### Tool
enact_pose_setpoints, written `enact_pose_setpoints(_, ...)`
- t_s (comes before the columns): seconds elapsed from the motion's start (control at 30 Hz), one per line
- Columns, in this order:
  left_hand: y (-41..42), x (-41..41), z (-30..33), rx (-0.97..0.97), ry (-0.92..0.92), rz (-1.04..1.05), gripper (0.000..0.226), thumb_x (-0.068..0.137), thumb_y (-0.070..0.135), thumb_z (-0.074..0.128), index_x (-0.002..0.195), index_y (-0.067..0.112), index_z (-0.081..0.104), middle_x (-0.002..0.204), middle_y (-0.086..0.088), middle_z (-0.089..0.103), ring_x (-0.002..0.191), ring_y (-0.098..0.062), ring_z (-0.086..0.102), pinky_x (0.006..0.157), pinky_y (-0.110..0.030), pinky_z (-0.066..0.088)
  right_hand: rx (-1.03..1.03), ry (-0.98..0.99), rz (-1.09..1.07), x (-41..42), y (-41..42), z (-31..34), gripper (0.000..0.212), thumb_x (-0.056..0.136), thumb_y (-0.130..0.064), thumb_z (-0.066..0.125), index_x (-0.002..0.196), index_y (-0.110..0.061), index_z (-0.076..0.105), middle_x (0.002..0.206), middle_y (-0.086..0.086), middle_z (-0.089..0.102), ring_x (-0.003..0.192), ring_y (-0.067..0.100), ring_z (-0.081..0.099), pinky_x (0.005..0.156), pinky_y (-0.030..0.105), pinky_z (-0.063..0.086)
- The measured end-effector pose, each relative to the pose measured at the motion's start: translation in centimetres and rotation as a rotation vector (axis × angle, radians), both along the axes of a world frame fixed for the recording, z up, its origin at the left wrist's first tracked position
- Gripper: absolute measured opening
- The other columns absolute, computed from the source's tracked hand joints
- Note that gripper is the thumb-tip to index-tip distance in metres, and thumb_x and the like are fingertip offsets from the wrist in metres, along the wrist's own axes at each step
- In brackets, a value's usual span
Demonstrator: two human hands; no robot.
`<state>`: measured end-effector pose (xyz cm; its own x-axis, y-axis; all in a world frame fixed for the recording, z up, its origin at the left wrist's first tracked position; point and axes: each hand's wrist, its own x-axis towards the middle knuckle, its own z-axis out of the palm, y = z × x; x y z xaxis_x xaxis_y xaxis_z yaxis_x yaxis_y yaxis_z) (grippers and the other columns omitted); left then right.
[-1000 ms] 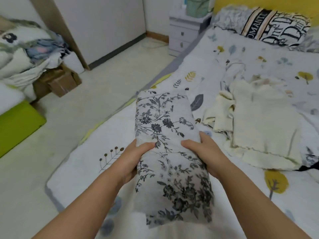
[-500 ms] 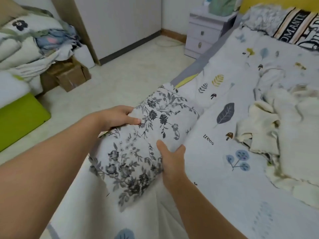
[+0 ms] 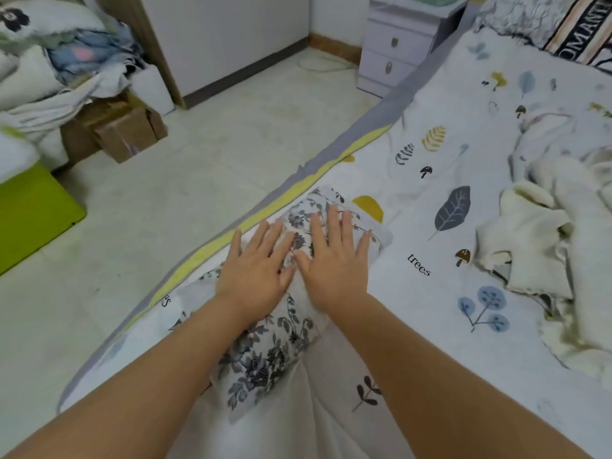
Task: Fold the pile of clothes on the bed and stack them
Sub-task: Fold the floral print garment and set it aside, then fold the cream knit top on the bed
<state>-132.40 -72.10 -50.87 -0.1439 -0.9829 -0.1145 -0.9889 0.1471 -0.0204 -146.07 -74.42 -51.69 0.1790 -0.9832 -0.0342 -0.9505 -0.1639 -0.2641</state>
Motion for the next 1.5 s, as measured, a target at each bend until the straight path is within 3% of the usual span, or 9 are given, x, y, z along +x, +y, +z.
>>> enact_pose_setpoints(0.13,-1.9,1.1,-1.9,0.142,0.095,0.044,0.053,0.100,0.043,0.009,0.149,0.030,-0.006,0.157,0.007,-0.013,0.144,-0.013,-0.014,0.117,-0.041,-0.008,0.169,0.034,0.023,-1.3,-1.7,-3.3,0.065,0.096,-0.057,0.018,0.149,-0.029,-0.006,0.157,-0.001,-0.017,0.144,0.020,-0.017,0.115,0.047,-0.011)
enact_pose_setpoints(0.53,-2.6,1.1,-2.4,0.203,0.087,0.053,0.054,0.100,0.041,0.012,0.149,0.028,-0.006,0.157,0.005,-0.011,0.145,-0.014,-0.011,0.118,-0.039,-0.004,0.279,0.019,0.047,-0.8,-2.7,-3.4,0.065,0.096,-0.055,0.020,0.149,-0.029,-0.006,0.157,0.000,-0.017,0.144,0.020,-0.017,0.114,0.046,-0.010)
enact_pose_setpoints(0.6,-2.2,0.8,-1.6,0.186,0.080,0.071,0.054,0.100,0.040,0.015,0.150,0.026,0.001,0.158,0.002,-0.004,0.146,-0.018,-0.004,0.118,-0.041,0.003,0.279,-0.028,0.067,-1.0,-2.6,-2.2,0.062,0.098,-0.046,0.029,0.150,-0.022,0.007,0.159,0.004,-0.005,0.145,0.023,-0.007,0.115,0.047,-0.002)
enact_pose_setpoints(0.67,-2.1,0.3,-0.2,0.105,0.059,0.076,0.050,0.100,0.037,0.023,0.147,0.020,0.023,0.156,-0.004,0.019,0.143,-0.024,0.017,0.115,-0.041,0.017,0.186,-0.192,0.048,-1.4,-1.9,-0.5,0.048,0.097,-0.032,0.039,0.140,-0.011,0.036,0.149,0.011,0.030,0.139,0.028,0.023,0.112,0.043,0.022)
enact_pose_setpoints(0.73,-1.9,-0.7,1.7,0.002,0.018,0.034,0.039,0.098,0.032,0.031,0.129,0.017,0.049,0.136,-0.005,0.048,0.125,-0.025,0.042,0.102,-0.038,0.033,0.115,-0.323,0.014,-2.0,-0.2,1.4,0.034,0.095,-0.021,0.043,0.125,-0.008,0.051,0.127,0.011,0.051,0.121,0.028,0.041,0.099,0.038,0.036)
enact_pose_setpoints(0.8,-1.3,-2.1,3.7,-0.034,0.040,-0.007,0.029,0.095,0.025,0.036,0.111,0.016,0.058,0.112,-0.005,0.060,0.103,-0.024,0.054,0.085,-0.035,0.040,0.110,-0.336,0.024,-2.8,1.7,3.0,0.028,0.095,-0.017,0.042,0.118,-0.010,0.056,0.117,0.010,0.056,0.112,0.027,0.047,0.093,0.039,0.040)
enact_pose_setpoints(0.93,0.4,-4.8,6.6,0.045,0.163,-0.047,0.022,0.093,0.019,0.040,0.100,0.014,0.060,0.095,-0.004,0.063,0.082,-0.021,0.057,0.063,-0.029,0.039,0.160,-0.328,0.086,-4.8,5.0,5.4,0.029,0.094,-0.014,0.041,0.117,-0.013,0.058,0.117,0.008,0.060,0.109,0.026,0.051,0.091,0.036,0.041)
enact_pose_setpoints(1.17,4.7,-9.6,10.1,0.199,0.269,-0.167,0.019,0.094,0.021,0.044,0.097,0.018,0.062,0.095,0.001,0.066,0.084,-0.016,0.057,0.069,-0.028,0.044,0.224,-0.192,0.110,-10.0,10.5,10.0,0.028,0.094,-0.011,0.038,0.113,-0.005,0.058,0.106,0.017,0.063,0.098,0.033,0.056,0.083,0.038,0.045)
enact_pose_setpoints(1.5,8.4,-20.9,12.3,0.328,0.240,-0.330,0.009,0.093,0.025,0.043,0.087,0.028,0.049,0.087,0.008,0.058,0.082,-0.013,0.055,0.067,-0.024,0.040,0.360,-0.164,-0.174,-23.3,17.4,13.3,0.024,0.091,-0.010,0.040,0.107,-0.011,0.059,0.106,0.012,0.062,0.095,0.029,0.058,0.074,0.029,0.042)
